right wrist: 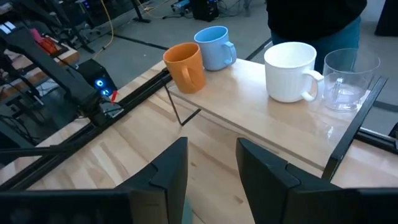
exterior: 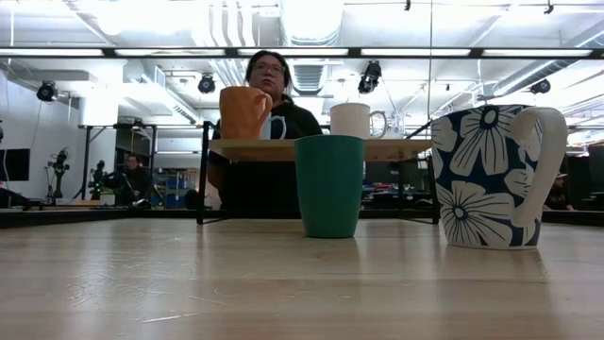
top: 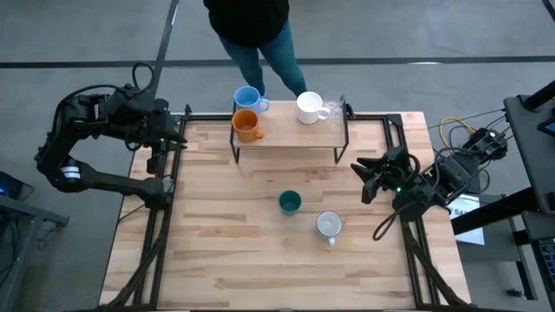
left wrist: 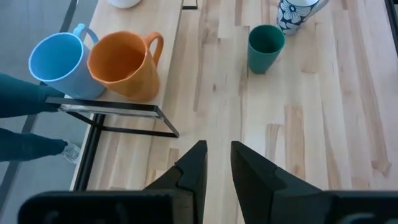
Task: Stack small to large cups/mugs on shelf
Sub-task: Put the blue patterned mug on the shelf
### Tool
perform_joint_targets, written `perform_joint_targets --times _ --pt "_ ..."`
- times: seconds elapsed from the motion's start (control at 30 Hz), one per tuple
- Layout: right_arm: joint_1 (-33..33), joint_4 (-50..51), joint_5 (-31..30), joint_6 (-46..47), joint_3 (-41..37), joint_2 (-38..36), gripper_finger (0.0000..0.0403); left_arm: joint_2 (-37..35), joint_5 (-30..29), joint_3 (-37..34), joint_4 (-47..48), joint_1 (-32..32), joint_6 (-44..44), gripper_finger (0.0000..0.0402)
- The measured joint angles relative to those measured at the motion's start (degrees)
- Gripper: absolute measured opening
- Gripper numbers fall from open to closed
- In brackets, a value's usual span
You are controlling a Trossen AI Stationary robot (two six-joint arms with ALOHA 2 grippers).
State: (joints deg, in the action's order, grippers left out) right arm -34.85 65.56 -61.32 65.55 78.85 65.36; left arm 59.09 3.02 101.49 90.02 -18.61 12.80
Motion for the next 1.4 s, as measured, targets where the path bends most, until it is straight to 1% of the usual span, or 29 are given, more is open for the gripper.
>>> perform_joint_targets --times 0.17,0.33,1.03,1.13,1.2,1.27,1.33,1.4 --pt "0.0 0.04 -0.07 -0.04 0.0 0.44 0.0132 0.0 -0.02 -0.18 0.0 0.0 0.51 0.0057" --pt "0.0 0.04 -0.22 -0.03 -0.01 0.42 0.0133 0.0 -0.06 -0.19 0.0 0.0 4.07 0.0057" --pt "0.0 -0.23 -0.31 0.1 0.0 0.36 0.0131 -1.15 -0.28 -0.46 -0.04 0.0 4.15 0.0057" --pt "0.0 -1.8 -0.28 0.21 0.0 0.36 0.0127 -2.1 -0.23 -2.25 -0.09 0.0 3.56 0.0057" --pt "0.0 -2.5 -0.28 -0.94 0.0 0.36 0.0124 -3.41 0.47 -4.66 -0.11 0.0 1.11 0.0057" --pt "0.0 -3.74 0.17 0.61 0.0 0.34 0.0122 -4.87 1.49 -7.66 -0.02 0.0 -1.0 0.0057" --pt "0.74 -4.75 1.91 2.15 0.0 -0.01 0.0121 -6.93 2.15 -11.19 0.01 0.0 -3.27 0.0057" --pt "1.91 -5.47 3.81 3.93 0.02 -0.22 0.0124 -8.92 4.05 -14.55 -0.16 0.0 -6.05 0.0056"
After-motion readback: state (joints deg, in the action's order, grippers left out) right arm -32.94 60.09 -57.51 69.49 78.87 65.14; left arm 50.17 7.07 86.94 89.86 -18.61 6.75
